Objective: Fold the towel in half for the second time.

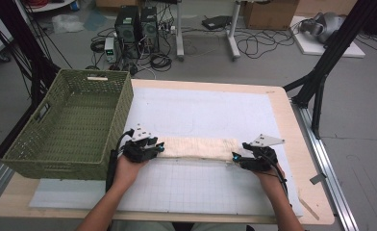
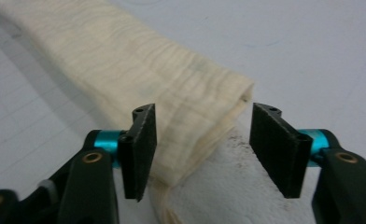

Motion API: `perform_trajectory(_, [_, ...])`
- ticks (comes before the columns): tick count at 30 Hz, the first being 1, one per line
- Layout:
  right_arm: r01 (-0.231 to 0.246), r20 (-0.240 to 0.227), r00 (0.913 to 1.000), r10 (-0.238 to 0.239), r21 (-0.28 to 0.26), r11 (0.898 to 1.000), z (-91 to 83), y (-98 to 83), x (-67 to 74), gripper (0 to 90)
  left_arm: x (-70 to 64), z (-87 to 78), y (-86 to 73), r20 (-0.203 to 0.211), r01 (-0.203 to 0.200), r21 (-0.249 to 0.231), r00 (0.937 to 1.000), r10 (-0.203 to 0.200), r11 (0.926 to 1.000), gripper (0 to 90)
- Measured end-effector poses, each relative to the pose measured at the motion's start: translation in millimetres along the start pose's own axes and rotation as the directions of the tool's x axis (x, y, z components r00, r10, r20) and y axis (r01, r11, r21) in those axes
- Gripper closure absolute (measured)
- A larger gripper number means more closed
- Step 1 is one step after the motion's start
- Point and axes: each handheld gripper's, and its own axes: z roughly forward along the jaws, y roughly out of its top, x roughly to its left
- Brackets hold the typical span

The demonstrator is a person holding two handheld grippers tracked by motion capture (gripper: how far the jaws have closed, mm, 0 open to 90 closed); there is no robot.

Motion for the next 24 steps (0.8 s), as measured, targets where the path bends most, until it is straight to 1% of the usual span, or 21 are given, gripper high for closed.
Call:
perform_trajectory(2, [-0.026,0.009,0.9996,0.026,-0.027,0.999,-5.9,0.6,-3.3,34.4,2.7,-5.0,2.1,0.026,0.002,-0.067,0.9997,0.000,0.9977,61.8])
perform_trajectory(3, [-0.028,0.018,0.9994,0.029,-0.038,0.999,-8.8,0.9,-5.4,32.8,3.4,-7.1,3.3,0.043,0.009,-0.096,0.9991,-0.005,0.9954,60.7])
perform_trajectory(4, [-0.033,0.031,0.9989,0.034,-0.044,0.998,-11.7,1.2,-6.8,30.8,4.1,-8.6,4.9,0.057,0.018,-0.113,0.9983,-0.012,0.9934,59.1])
perform_trajectory(5, [-0.031,0.048,0.9983,0.034,-0.045,0.998,-14.8,1.4,-8.3,29.6,4.4,-9.7,7.8,0.067,0.030,-0.104,0.9975,-0.023,0.9941,56.6])
perform_trajectory(6, [-0.029,0.059,0.9978,0.032,-0.048,0.998,-17.5,1.6,-9.3,28.9,4.4,-10.4,10.7,0.078,0.053,-0.096,0.9959,-0.046,0.9939,53.6])
perform_trajectory(7, [-0.024,0.071,0.9971,0.028,-0.049,0.998,-20.3,1.6,-10.1,27.6,5.0,-11.6,13.0,0.085,0.065,-0.094,0.9948,-0.057,0.9935,50.7])
perform_trajectory(8, [-0.018,0.086,0.9960,0.023,-0.050,0.999,-22.7,1.6,-10.9,25.6,4.9,-12.6,14.7,0.090,0.068,-0.103,0.9942,-0.058,0.9924,46.1])
perform_trajectory(10, [-0.009,0.108,0.9940,0.014,-0.051,0.999,-27.5,1.9,-11.4,23.9,4.4,-13.9,16.1,0.088,0.074,-0.129,0.9941,-0.063,0.9889,36.7])
perform_trajectory(11, [-0.002,0.116,0.9932,0.008,-0.051,0.999,-29.7,2.3,-11.5,23.4,4.3,-14.0,16.3,0.083,0.073,-0.136,0.9946,-0.062,0.9880,31.2])
perform_trajectory(12, [-0.001,0.125,0.9922,0.008,-0.052,0.999,-31.9,2.7,-11.3,22.3,4.5,-14.2,16.5,0.075,0.076,-0.136,0.9950,-0.067,0.9877,23.8])
perform_trajectory(13, [-0.001,0.127,0.9918,0.009,-0.061,0.998,-33.8,3.1,-11.9,21.6,4.7,-14.1,16.6,0.066,0.084,-0.139,0.9950,-0.075,0.9867,19.8])
perform_trajectory(15, [-0.015,0.129,0.9914,0.025,-0.080,0.997,-38.1,3.3,-14.1,19.6,4.8,-14.5,16.9,0.043,0.086,-0.139,0.9958,-0.081,0.9865,19.6])
perform_trajectory(16, [-0.026,0.127,0.9911,0.038,-0.091,0.996,-40.0,3.2,-15.6,18.2,4.8,-14.8,16.9,0.042,0.086,-0.141,0.9958,-0.081,0.9862,19.5])
perform_trajectory(18, [-0.048,0.129,0.9897,0.062,-0.108,0.993,-43.6,2.5,-18.5,16.6,4.4,-15.8,17.2,0.047,0.076,-0.149,0.9965,-0.070,0.9859,19.5])
perform_trajectory(20, [-0.065,0.133,0.9877,0.082,-0.125,0.990,-46.2,1.8,-21.5,12.9,4.1,-16.8,17.4,0.059,0.069,-0.161,0.9965,-0.060,0.9846,19.5])
perform_trajectory(22, [-0.084,0.134,0.9858,0.101,-0.128,0.988,-47.5,1.5,-24.2,11.7,3.7,-17.1,17.3,0.069,0.060,-0.169,0.9964,-0.049,0.9838,19.5])
perform_trajectory(24, [-0.090,0.130,0.9856,0.107,-0.128,0.988,-47.2,1.2,-25.8,11.7,3.6,-16.8,17.3,0.076,0.059,-0.172,0.9960,-0.046,0.9833,19.6])
